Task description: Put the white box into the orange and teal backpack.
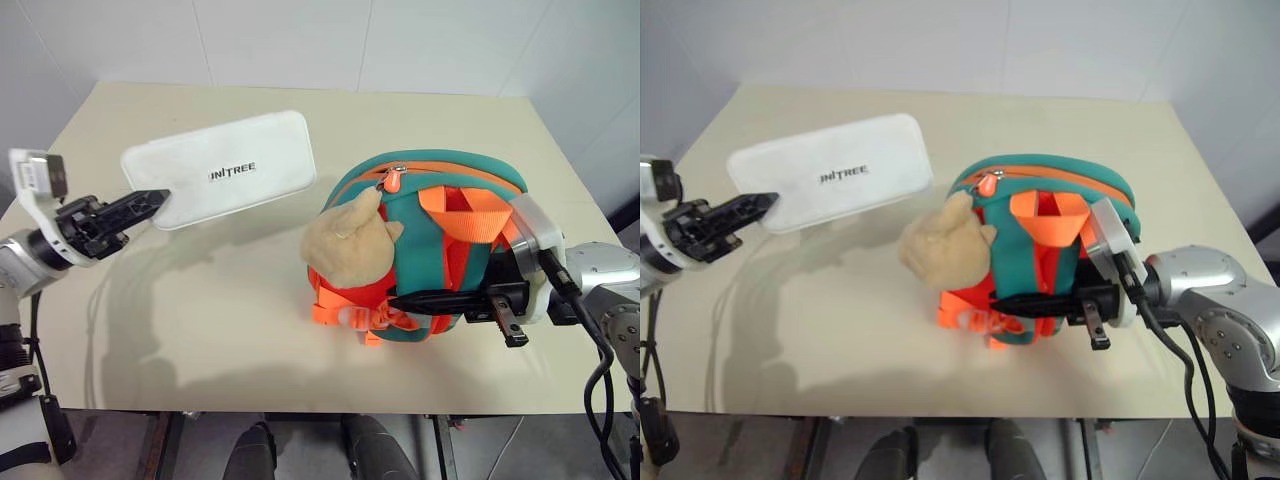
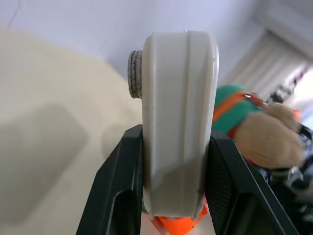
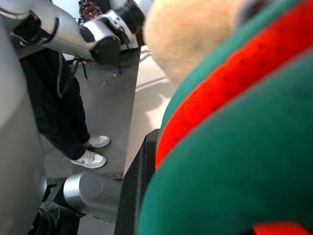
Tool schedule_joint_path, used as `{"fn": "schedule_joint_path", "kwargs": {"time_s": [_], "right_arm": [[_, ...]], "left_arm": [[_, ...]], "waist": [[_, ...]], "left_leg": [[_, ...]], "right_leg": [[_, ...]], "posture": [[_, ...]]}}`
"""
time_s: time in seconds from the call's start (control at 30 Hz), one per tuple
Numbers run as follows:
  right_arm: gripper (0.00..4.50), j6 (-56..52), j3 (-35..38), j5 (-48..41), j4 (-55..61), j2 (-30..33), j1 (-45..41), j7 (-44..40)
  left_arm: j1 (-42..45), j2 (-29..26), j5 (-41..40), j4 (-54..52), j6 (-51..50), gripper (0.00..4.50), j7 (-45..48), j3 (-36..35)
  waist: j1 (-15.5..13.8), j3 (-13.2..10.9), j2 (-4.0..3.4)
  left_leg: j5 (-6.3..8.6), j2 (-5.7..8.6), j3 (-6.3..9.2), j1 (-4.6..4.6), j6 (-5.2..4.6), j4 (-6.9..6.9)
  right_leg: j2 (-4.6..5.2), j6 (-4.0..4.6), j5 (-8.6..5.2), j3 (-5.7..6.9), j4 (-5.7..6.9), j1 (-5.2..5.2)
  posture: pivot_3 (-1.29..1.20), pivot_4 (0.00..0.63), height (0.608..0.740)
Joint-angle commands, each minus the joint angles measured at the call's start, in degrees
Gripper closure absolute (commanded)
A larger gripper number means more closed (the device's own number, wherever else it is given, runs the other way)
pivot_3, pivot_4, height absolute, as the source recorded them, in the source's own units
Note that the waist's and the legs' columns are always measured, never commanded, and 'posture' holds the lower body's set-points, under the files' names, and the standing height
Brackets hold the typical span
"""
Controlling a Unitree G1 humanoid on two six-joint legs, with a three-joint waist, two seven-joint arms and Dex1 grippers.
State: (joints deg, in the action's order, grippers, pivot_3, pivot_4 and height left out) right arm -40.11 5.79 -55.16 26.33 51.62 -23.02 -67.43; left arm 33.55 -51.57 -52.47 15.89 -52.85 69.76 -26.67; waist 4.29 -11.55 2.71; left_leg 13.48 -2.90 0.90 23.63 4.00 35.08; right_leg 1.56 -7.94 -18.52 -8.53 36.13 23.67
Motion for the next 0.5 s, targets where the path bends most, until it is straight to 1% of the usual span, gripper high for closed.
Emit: {"fn": "schedule_joint_path", "kwargs": {"time_s": [0.03,0.17,0.3,0.5], "right_arm": [[4.50,2.6,-0.1,2.6,-1.2,0.1,1.8,-2.8],[4.50,2.7,0.0,3.5,-2.6,0.0,2.3,-3.2],[4.50,3.2,-0.5,4.6,-3.6,-0.5,2.4,-3.3],[4.50,2.9,-0.7,5.2,-4.0,-1.3,1.7,-3.0]], "left_arm": [[1.4,-2.5,0.5,-3.2,3.7,3.19,4.1,0.0],[1.2,-3.2,2.7,-6.0,6.5,3.19,6.8,3.5],[2.9,-3.0,2.7,-6.8,7.8,3.19,8.4,4.6],[4.1,-4.2,4.6,-7.6,10.2,3.19,11.5,7.5]], "waist": [[0.0,0.0,0.00],[0.0,0.0,0.00],[0.1,0.0,0.00],[0.0,0.0,-0.01]], "left_leg": [[0.00,0.00,0.00,0.00,0.00,0.02],[0.00,0.01,-0.02,-0.02,-0.02,0.11],[0.00,0.00,0.00,-0.06,-0.03,0.12],[0.00,0.00,0.00,-0.05,-0.03,0.12]], "right_leg": [[0.00,0.00,0.00,0.00,0.00,0.00],[0.00,-0.04,0.02,-0.01,0.04,-0.06],[-0.03,-0.03,0.02,-0.01,0.10,-0.07],[-0.04,-0.04,0.01,-0.01,0.12,-0.06]], "posture": [[0.00,0.150,0.740],[0.00,0.150,0.740],[0.00,0.150,0.740],[0.00,0.150,0.740]]}}
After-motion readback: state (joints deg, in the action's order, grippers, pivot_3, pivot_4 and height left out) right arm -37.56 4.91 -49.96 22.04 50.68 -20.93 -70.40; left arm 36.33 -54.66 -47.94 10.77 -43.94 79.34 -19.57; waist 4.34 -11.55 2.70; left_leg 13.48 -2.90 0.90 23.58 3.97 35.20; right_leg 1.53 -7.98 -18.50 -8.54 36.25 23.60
